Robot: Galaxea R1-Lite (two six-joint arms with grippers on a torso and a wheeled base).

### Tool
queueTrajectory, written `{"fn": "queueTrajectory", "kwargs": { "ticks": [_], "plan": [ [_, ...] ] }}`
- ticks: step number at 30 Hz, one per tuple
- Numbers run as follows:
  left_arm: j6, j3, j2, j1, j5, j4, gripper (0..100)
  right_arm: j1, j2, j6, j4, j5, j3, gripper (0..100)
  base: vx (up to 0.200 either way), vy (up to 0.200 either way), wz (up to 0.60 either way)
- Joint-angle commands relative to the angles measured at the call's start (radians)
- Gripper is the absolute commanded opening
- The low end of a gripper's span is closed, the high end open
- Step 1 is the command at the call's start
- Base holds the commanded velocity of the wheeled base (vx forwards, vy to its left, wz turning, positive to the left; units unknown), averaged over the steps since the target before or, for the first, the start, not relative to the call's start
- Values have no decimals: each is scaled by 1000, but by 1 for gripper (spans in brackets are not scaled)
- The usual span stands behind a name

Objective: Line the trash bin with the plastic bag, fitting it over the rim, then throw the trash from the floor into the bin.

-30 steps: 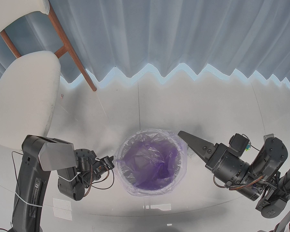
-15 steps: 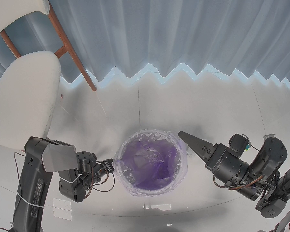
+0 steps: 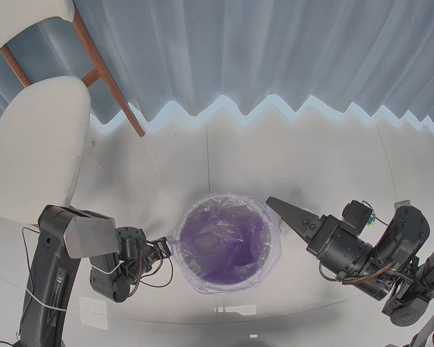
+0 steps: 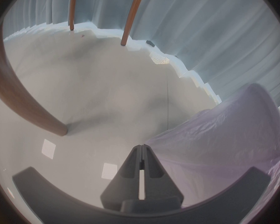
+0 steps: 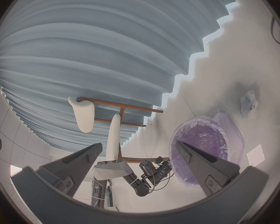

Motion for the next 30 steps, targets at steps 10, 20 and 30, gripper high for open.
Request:
{"fn": "queueTrajectory", "kwargs": {
  "ticks": [10,20,30],
  "plan": [
    [-13,36,-46,1,-8,-33,100,0,3,0,-15,1,0,100,0,0,0],
    [-57,219,-309,-7,-71,-33,100,0,2,0,-15,1,0,100,0,0,0],
    [-56,335,-775,-40,-132,-30,100,0,14,0,-15,1,0,100,0,0,0]
  ]
}}
